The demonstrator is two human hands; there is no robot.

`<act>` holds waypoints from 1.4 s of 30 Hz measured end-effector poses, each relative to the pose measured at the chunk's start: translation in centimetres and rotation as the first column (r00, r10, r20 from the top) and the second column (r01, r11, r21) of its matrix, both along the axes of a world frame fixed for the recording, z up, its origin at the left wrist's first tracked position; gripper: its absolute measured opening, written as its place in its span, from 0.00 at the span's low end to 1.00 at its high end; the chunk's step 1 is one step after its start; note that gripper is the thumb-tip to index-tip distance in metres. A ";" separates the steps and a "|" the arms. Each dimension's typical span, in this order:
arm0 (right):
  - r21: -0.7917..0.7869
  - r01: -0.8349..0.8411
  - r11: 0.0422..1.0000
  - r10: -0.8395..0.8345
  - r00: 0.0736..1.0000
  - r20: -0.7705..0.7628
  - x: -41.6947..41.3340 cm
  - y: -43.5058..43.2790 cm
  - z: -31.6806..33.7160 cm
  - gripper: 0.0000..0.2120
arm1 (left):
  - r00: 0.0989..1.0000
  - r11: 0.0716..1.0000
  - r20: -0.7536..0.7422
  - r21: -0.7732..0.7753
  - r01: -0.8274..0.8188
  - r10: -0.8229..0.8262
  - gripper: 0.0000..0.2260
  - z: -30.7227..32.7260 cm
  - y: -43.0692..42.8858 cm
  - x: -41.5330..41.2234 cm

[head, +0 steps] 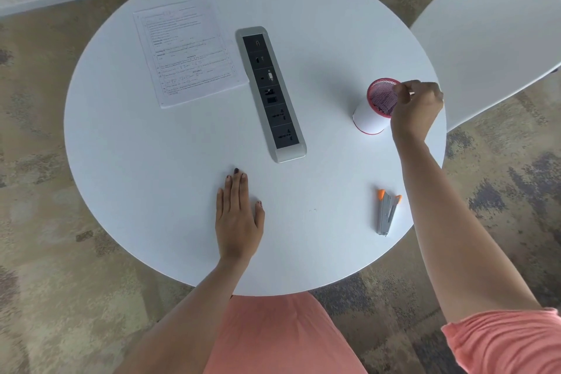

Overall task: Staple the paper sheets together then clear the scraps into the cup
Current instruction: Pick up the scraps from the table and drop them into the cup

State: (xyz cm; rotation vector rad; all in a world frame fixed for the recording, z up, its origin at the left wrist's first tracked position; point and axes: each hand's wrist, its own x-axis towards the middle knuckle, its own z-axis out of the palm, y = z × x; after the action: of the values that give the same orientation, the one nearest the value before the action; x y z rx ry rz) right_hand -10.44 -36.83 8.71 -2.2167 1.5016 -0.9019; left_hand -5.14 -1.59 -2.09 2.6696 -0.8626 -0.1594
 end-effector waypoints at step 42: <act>0.378 -0.142 0.915 0.170 0.985 -0.042 -7.3 23.7 -7.1 0.08 | 1.000 1.000 0.002 -0.014 0.008 -0.008 0.27 0.0 0.0 0.1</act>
State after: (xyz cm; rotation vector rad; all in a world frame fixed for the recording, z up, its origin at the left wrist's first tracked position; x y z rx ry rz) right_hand -17.71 -13.17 1.58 -2.0654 1.3683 -0.4422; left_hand -5.04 -1.58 -2.13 2.6537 -0.8718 -0.1524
